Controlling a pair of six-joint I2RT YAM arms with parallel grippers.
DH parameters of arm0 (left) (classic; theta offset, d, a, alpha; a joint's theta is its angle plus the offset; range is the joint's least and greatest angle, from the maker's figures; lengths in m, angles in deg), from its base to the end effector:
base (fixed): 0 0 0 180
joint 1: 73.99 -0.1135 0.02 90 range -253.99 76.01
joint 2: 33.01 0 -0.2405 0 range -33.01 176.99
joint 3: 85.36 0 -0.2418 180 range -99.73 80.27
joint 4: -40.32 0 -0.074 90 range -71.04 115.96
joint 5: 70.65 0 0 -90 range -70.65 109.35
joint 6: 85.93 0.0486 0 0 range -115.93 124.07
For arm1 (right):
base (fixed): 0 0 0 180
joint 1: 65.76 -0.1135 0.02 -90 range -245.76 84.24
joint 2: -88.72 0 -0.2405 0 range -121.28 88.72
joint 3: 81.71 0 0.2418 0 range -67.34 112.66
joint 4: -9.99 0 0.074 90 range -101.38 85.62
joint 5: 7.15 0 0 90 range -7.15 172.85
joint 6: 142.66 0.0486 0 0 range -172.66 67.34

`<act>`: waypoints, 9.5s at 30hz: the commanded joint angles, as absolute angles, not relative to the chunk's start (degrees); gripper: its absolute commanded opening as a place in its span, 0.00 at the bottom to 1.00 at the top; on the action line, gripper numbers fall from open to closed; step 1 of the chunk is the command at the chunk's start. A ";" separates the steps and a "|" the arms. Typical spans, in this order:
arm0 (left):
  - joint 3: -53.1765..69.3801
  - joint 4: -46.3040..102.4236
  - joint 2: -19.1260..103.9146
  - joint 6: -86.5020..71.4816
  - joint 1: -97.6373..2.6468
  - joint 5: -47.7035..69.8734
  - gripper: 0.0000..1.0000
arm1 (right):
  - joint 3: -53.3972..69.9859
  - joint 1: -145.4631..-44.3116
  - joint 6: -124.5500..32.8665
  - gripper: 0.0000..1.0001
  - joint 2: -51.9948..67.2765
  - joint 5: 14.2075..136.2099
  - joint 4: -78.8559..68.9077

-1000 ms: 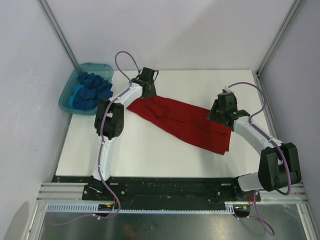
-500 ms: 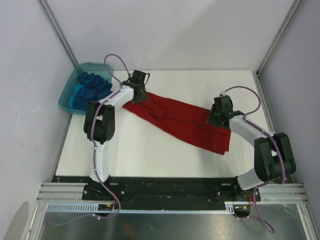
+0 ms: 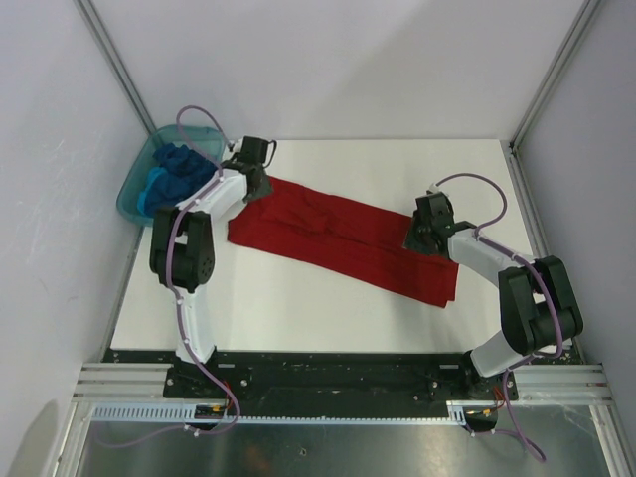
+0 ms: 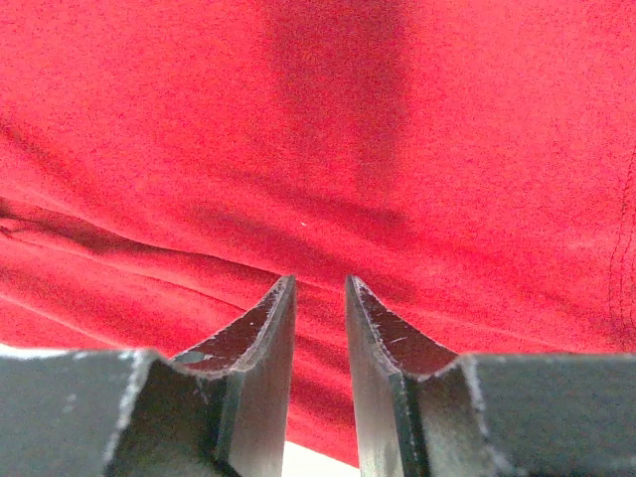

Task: Fold and stack the t-shirts
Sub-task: Rotate the tshirt 90 degrees, then grab the bottom of the folded rectangular tshirt with both arms, then fold the folded rectangular tshirt in 1/3 of the way

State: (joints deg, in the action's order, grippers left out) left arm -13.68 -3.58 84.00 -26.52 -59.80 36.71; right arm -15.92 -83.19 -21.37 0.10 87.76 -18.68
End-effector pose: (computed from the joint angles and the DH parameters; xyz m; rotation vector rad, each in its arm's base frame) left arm 0.4315 -0.0941 0.1956 -0.4706 2.3855 0.0296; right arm 0.3001 0.0899 0.1643 0.3365 2.4605 0.2607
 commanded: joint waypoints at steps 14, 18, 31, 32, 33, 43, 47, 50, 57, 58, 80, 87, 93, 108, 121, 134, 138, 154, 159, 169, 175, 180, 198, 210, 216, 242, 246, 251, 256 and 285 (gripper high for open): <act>17.75 -3.81 60.06 -49.12 -61.05 44.25 0.58 | -15.66 -85.34 -21.12 0.31 -0.44 87.31 -16.91; 18.07 -3.56 61.86 -51.65 -61.83 41.99 0.61 | -15.66 -85.95 -21.30 0.31 -0.61 87.36 -17.26; 12.17 -2.52 72.58 -54.96 -64.20 39.97 0.62 | -16.30 -86.32 -22.27 0.31 1.61 88.30 -19.24; 11.37 -2.52 73.44 -54.54 -64.22 40.16 0.61 | -16.33 -86.32 -22.26 0.30 1.70 88.34 -19.28; 10.58 -2.48 74.22 -54.06 -64.23 40.39 0.59 | -16.35 -86.32 -22.25 0.30 1.75 88.41 -19.35; -0.23 -2.61 83.32 -46.19 -64.12 40.04 0.42 | -16.37 -86.48 -22.40 0.30 1.84 88.57 -19.69; -8.24 -2.75 87.96 -41.17 -63.90 38.42 0.39 | -16.39 -86.70 -22.42 0.29 1.82 88.59 -19.98; -15.64 -3.10 91.85 -37.88 -63.50 37.08 0.38 | -16.45 -87.25 -22.49 0.29 1.87 88.73 -20.29; -32.07 -4.75 102.02 -30.99 -62.30 31.93 0.38 | -18.16 -88.94 -22.72 0.30 3.02 89.24 -21.49; -34.39 -5.08 103.45 -30.34 -62.17 31.04 0.38 | -18.71 -89.26 -22.66 0.30 3.51 89.38 -21.77; -44.77 -6.47 107.09 -29.06 -64.38 22.36 0.52 | -27.46 -105.58 -16.71 0.43 16.32 97.93 -37.80; -39.64 -6.33 103.80 -29.56 -66.28 22.23 0.49 | -27.66 -107.21 -16.95 0.45 15.56 97.96 -38.81; -38.97 -6.32 102.05 -29.17 -66.34 21.62 0.54 | -27.63 -107.47 -16.95 0.49 13.80 98.16 -39.21; -27.88 -6.10 88.44 -30.10 -65.95 19.85 0.60 | -27.61 -108.67 -15.69 0.14 7.29 99.61 -36.54; 18.75 0.74 56.68 -38.22 -64.99 21.05 0.60 | -15.90 -128.29 -6.36 0.00 -5.55 91.27 -29.35; 43.38 -0.66 29.32 -39.36 -63.68 16.99 0.54 | 3.88 -139.61 0.90 0.25 -20.39 85.88 -26.12; 46.80 -1.63 26.57 -42.40 -56.82 17.21 0.51 | 3.76 -140.11 0.45 0.50 -12.01 92.22 -34.26; 51.73 -5.40 24.00 -56.27 -33.45 23.91 0.50 | -24.69 -121.96 0.28 0.52 25.15 94.17 -44.86; 51.24 -7.85 23.35 -59.21 -30.47 26.62 0.51 | -29.65 -118.26 -2.14 0.50 26.97 89.79 -40.60; 53.47 -10.43 21.59 -67.44 -27.51 30.94 0.52 | -33.10 -117.34 -3.56 0.51 22.22 86.49 -33.54; 53.45 -10.32 23.31 -67.93 -26.53 30.91 0.53 | -34.38 -116.84 -3.61 0.49 19.21 85.64 -29.86; 53.41 -10.28 24.75 -67.87 -25.62 30.17 0.55 | -35.66 -116.38 -3.46 0.48 18.48 85.06 -27.26; 50.93 -8.73 32.38 -64.68 -22.30 22.59 0.53 | -41.94 -113.58 -3.05 0.01 23.04 81.61 -25.06; 52.20 -8.16 36.99 -70.68 -17.78 21.17 0.48 | -41.94 -113.40 -2.90 0.01 23.90 81.29 -25.13; 51.62 -6.65 37.63 -71.31 -17.18 22.03 0.36 | -41.46 -113.46 -2.78 0.06 24.99 81.29 -25.46; 51.37 -6.38 36.14 -70.18 -16.95 22.34 0.00 | -40.45 -113.00 -1.86 0.38 23.12 82.75 -22.09; 51.39 -6.34 35.72 -69.90 -16.95 22.30 0.00 | -40.45 -113.50 -1.62 0.34 22.91 82.84 -22.17; 51.36 -6.27 35.08 -69.43 -16.95 22.01 0.00 | -40.44 -114.36 -1.51 0.15 22.18 82.85 -21.69; 52.40 -6.38 32.54 -69.45 -16.34 21.09 0.00 | -40.44 -117.13 -0.42 0.00 25.17 84.96 -24.89; 23.07 1.89 52.73 -48.67 -44.58 29.21 0.00 | -2.72 -98.95 -12.99 0.00 -8.01 83.80 -14.08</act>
